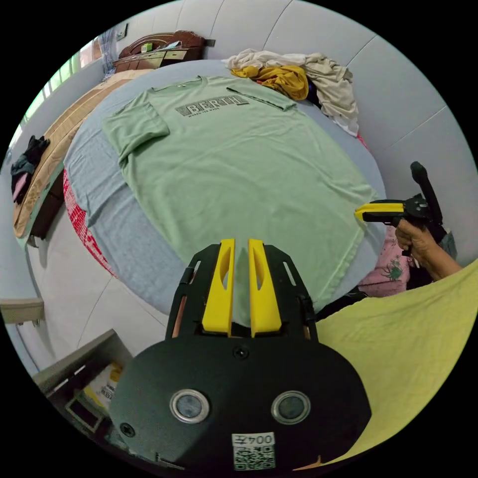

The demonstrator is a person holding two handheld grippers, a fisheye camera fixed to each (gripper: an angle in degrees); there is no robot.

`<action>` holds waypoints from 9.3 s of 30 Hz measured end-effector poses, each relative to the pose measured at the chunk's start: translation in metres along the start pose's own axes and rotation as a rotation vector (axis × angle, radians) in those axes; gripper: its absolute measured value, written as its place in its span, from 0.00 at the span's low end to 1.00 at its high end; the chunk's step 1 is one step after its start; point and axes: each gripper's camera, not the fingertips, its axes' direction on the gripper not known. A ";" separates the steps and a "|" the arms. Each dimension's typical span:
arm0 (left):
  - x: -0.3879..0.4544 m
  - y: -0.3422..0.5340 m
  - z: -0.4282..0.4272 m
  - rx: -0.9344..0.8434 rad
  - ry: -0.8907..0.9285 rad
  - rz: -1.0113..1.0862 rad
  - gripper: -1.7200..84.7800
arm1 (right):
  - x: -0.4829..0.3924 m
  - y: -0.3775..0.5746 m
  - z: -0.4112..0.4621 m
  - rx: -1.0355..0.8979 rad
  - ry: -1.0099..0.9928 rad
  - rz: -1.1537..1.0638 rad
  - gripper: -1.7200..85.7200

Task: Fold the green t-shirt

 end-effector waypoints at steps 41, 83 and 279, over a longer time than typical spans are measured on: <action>0.112 0.140 0.042 0.086 0.010 -0.315 0.03 | 0.230 0.213 -0.178 0.064 0.070 -0.175 0.11; -0.070 0.431 0.141 0.317 0.593 -0.459 0.18 | 0.323 0.182 -0.215 -0.082 0.037 -0.153 0.09; -0.150 0.004 0.047 -0.065 0.078 -0.040 0.09 | 0.459 -0.268 0.007 0.048 -0.173 -0.447 0.06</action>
